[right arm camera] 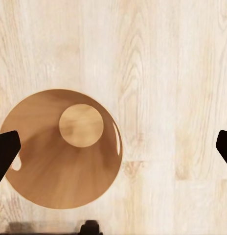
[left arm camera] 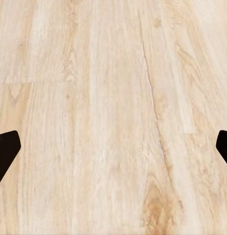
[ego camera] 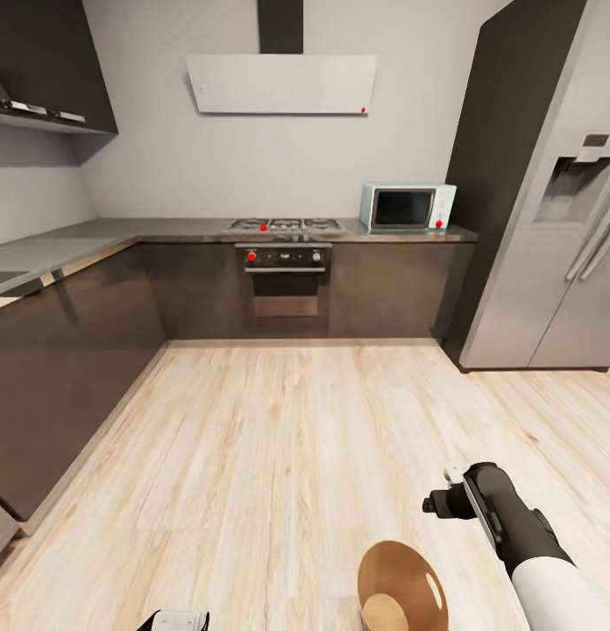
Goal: Put the three can of soda from the living room inside the tash can in the kitchen.
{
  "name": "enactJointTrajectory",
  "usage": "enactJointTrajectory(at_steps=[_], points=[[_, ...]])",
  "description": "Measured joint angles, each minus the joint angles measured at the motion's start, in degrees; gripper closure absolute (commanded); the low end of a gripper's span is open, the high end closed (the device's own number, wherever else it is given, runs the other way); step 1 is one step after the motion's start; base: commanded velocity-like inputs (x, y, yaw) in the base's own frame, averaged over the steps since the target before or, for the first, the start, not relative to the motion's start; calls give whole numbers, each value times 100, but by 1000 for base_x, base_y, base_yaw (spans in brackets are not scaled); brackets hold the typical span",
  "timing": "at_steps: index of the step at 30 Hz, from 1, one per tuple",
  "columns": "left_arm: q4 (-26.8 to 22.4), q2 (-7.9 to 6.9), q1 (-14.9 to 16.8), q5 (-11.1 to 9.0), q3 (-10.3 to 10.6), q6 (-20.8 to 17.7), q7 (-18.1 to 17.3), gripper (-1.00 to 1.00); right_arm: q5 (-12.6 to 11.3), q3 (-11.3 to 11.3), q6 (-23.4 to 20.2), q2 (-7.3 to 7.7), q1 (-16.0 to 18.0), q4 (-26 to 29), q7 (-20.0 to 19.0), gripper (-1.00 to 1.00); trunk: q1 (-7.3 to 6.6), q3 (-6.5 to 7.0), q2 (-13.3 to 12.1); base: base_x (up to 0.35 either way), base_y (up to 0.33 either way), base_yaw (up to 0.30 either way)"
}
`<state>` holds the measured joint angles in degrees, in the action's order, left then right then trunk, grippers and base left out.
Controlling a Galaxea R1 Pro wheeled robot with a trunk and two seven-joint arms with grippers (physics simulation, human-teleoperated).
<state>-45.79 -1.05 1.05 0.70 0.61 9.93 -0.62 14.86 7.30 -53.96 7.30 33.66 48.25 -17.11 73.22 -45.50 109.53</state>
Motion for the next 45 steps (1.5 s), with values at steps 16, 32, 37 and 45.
enactJointTrajectory(at_steps=[16,32,37,45], points=[[-19,8,75,-20,-15,-238,-4,-100,1,9,0,3,-1,0,-3,-100,351,-287,642,0,0,0],[-44,12,2040,-3,-23,-2394,-18,-100,9,20,-6,9,-9,0,-2,-100,703,-574,1283,0,0,0],[265,15,2175,-1,-18,-2509,-184,-100,3,19,-13,40,-9,0,-16,-100,813,-664,1484,0,0,0],[497,10,2212,-8,-39,-2542,-282,-100,-4,19,-17,8,-31,-7,-1,-100,988,-808,1805,0,0,0]])
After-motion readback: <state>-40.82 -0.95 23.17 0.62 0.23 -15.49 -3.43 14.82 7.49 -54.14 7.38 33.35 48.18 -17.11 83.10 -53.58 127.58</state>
